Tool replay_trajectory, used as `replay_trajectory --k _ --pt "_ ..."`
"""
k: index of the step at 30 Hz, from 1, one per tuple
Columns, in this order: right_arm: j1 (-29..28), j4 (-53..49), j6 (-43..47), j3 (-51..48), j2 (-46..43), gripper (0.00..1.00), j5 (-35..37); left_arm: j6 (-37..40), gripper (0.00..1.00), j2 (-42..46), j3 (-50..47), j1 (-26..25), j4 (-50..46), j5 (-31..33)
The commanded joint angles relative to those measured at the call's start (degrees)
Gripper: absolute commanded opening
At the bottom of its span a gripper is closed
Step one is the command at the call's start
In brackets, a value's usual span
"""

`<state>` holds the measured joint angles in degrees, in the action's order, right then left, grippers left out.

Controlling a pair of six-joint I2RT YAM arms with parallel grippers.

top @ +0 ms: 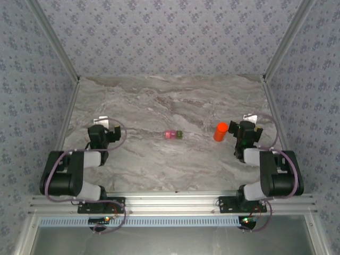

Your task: Sort the pills into containers

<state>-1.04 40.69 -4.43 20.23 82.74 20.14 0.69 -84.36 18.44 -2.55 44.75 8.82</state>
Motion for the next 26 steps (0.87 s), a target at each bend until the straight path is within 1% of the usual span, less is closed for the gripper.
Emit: replay_trajectory --k 1,2,3,4,5,6,7,8,10,11,14,18,20,26 --pt "-1.2 13.3 6.2 -2.2 3.3 1.00 -5.7 1.6 1.00 -3.4 0.3 -0.1 11.5 -3.6" --pt "-1.3 19.6 6.8 -3.2 6.8 1.00 -5.6 1.7 1.00 -2.8 1.9 0.3 7.4 -4.9" --pt "-1.6 21.3 7.1 -2.8 7.3 1.00 -4.7 1.5 1.00 -3.2 2.4 0.8 6.7 -5.9" --pt "-1.5 12.6 6.0 -0.7 5.0 1.00 -5.2 1.1 1.00 -3.3 3.0 1.2 6.0 -6.3" --pt "-0.5 8.1 2.6 0.7 4.8 1.00 -6.2 0.9 1.00 -3.2 3.6 1.5 4.5 -7.0" --pt "0.7 11.4 3.5 0.2 5.6 1.00 -6.4 0.5 1.00 -3.5 3.7 1.9 4.8 -7.4" --pt "1.0 11.9 3.4 0.0 5.3 1.00 -5.3 -0.3 1.00 -3.4 4.5 2.6 3.3 -8.1" --pt "0.7 10.3 3.4 0.5 4.9 1.00 -4.6 -1.3 1.00 -3.6 5.2 3.4 2.0 -8.3" --pt "0.4 12.1 3.7 -0.3 5.2 1.00 -4.5 -2.2 1.00 -3.7 5.5 4.3 1.3 -9.1" --pt "0.4 11.0 3.7 0.1 5.1 1.00 -4.7 -2.1 1.00 -3.7 5.6 4.3 1.5 -9.1" --pt "-0.5 12.2 4.6 -0.3 5.2 1.00 -3.8 -2.2 1.00 -3.8 5.6 4.3 1.3 -9.1" --pt "-0.3 11.2 4.4 0.3 5.3 1.00 -4.5 -2.2 1.00 -3.8 5.6 4.4 1.3 -9.0" --pt "1.4 9.5 3.6 0.9 5.2 1.00 -8.1 -2.2 1.00 -3.8 5.6 4.3 1.3 -9.1" --pt "0.7 10.9 4.3 0.2 5.0 1.00 -7.0 -2.2 1.00 -3.8 5.5 4.3 1.5 -9.0"
